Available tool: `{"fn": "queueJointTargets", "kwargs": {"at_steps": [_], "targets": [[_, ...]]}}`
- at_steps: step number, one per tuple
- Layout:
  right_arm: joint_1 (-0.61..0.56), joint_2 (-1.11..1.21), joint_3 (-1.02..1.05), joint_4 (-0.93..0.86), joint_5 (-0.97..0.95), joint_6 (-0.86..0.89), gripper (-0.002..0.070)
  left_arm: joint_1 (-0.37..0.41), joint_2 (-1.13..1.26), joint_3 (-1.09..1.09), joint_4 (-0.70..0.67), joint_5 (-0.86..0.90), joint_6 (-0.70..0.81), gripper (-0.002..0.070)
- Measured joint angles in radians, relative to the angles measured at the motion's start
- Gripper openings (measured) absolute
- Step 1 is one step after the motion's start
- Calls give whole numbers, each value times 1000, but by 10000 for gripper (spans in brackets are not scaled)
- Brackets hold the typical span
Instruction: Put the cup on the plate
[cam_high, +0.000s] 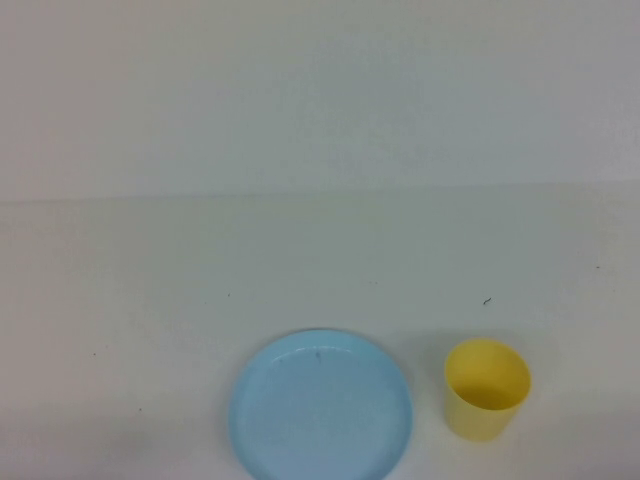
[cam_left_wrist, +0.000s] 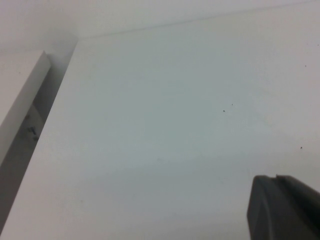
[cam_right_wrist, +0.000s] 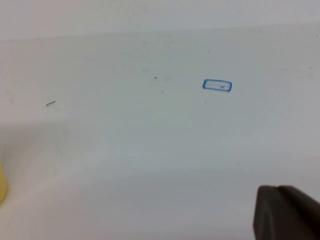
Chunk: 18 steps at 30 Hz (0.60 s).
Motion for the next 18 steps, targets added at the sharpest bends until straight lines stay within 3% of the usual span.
{"fn": "queueJointTargets", "kwargs": {"at_steps": [10, 18], "targets": [[0, 0, 0, 0, 0, 0, 1, 0, 0, 0, 0, -7, 0, 1], [0, 0, 0, 0, -33, 0, 1, 0, 0, 0, -57, -240, -4, 1]]}}
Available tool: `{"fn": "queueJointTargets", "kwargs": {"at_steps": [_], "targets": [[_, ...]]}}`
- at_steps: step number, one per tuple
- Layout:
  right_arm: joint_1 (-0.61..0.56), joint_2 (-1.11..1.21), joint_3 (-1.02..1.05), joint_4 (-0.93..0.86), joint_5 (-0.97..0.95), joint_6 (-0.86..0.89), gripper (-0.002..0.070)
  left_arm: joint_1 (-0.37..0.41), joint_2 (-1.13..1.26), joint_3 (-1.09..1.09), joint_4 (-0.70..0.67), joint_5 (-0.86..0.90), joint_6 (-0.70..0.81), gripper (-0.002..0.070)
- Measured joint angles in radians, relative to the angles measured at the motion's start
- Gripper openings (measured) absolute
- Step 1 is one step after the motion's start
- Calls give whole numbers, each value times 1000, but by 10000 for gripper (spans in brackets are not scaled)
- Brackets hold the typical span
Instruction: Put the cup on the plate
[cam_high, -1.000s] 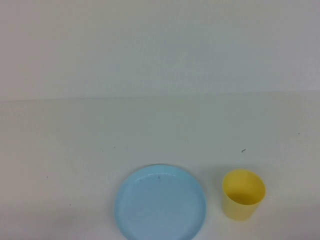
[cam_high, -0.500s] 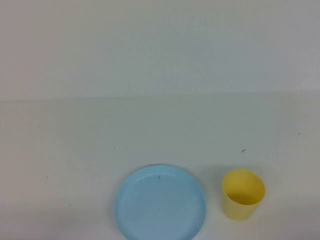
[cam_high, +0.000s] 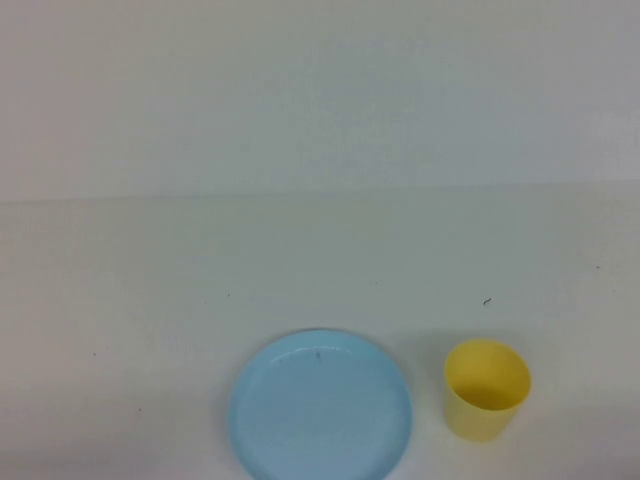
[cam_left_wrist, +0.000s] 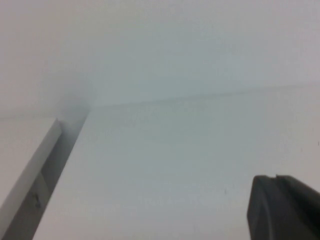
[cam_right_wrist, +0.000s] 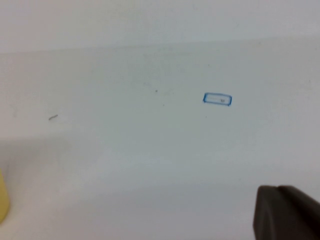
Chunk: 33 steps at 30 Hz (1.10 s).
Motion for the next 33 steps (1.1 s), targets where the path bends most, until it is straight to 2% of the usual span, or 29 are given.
{"fn": "queueJointTargets", "kwargs": {"at_steps": [4, 16, 24, 33], "targets": [[0, 0, 0, 0, -79, 0, 1, 0, 0, 0, -7, -77, 0, 1], [0, 0, 0, 3, -454, 0, 1, 0, 0, 0, 35, -87, 36, 1], [0, 0, 0, 3, -473, 0, 1, 0, 0, 0, -11, -317, 17, 1], [0, 0, 0, 3, -473, -22, 1, 0, 2, 0, -14, -380, -58, 1]]}}
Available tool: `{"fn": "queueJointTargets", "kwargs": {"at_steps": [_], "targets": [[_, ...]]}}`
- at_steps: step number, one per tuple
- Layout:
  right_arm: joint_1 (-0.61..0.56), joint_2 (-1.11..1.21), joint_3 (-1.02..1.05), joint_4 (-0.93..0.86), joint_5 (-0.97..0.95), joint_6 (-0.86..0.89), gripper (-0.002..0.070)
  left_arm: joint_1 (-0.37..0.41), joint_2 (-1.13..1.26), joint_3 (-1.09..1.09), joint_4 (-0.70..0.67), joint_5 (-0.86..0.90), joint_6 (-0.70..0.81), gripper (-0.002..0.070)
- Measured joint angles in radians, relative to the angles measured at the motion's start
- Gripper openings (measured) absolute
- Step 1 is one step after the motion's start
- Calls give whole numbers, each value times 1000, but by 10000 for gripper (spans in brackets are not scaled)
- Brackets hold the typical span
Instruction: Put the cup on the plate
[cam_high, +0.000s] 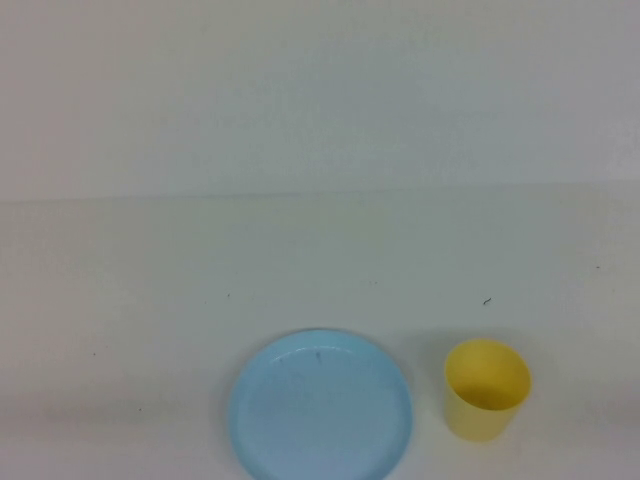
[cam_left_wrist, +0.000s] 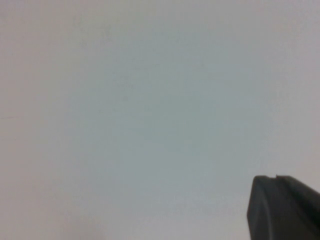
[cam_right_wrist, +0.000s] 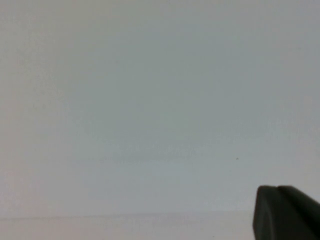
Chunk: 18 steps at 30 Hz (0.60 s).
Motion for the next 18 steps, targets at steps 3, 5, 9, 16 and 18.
{"fn": "queueJointTargets", "kwargs": {"at_steps": [3, 5, 9, 16, 18], "targets": [[0, 0, 0, 0, 0, -2, 1, 0, 1, 0, -2, 26, -131, 1], [0, 0, 0, 0, 0, -2, 1, 0, 1, 0, -2, 57, -249, 1], [0, 0, -8, 0, 19, 2, 1, -2, 1, -23, 19, 63, -520, 1], [0, 0, -199, 0, 293, 21, 1, -108, 20, -221, 616, 252, -947, 1], [0, 4, -262, 0, 378, 18, 1, -160, 51, -288, 733, 377, -992, 1]]}}
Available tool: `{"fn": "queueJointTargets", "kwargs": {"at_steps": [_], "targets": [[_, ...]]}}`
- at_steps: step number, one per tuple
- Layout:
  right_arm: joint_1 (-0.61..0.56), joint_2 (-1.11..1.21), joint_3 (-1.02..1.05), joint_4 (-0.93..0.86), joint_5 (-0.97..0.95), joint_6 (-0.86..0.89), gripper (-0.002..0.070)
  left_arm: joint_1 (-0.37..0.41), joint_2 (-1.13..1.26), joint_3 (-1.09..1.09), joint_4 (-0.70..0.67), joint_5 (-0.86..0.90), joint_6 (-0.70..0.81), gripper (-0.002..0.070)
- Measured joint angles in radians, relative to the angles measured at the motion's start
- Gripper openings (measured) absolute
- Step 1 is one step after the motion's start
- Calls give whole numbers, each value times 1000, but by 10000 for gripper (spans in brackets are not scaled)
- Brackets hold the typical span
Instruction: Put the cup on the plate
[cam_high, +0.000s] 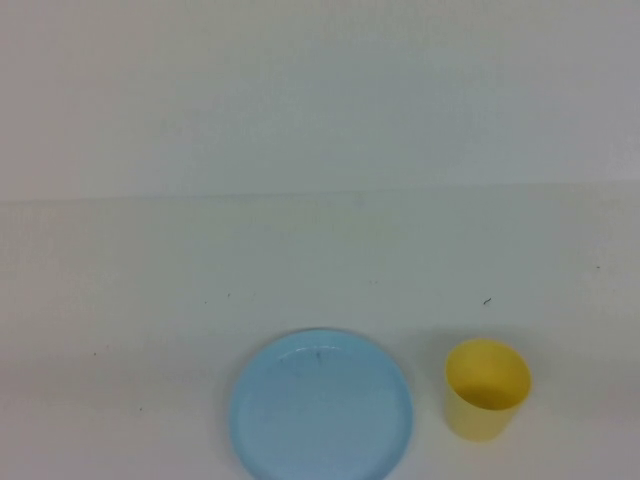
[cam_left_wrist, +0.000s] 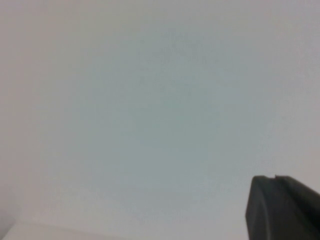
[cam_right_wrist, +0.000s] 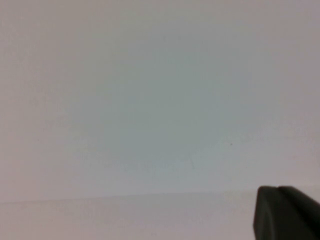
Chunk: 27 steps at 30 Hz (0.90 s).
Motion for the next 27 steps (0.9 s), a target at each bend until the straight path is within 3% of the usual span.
{"fn": "queueJointTargets", "kwargs": {"at_steps": [5, 9, 14, 19, 21, 25, 27], "targets": [[0, 77, -118, 0, 189, -51, 1, -151, 139, -98, 25, 196, 210, 1], [0, 166, -147, 6, 317, -113, 1, -261, 257, -120, 25, 224, 358, 1], [0, 238, -147, 96, 373, -176, 1, -351, 350, -120, 169, 78, 398, 1], [0, 247, -147, 135, 349, -206, 1, -355, 396, -136, 322, -54, 389, 1], [0, 247, -147, 144, 328, -208, 1, -355, 418, -168, 322, 38, 333, 1], [0, 247, -147, 155, 310, -206, 1, -355, 463, -259, 332, 426, 106, 1], [0, 247, -147, 157, 310, -205, 1, -355, 485, -294, 339, 593, 73, 1]]}}
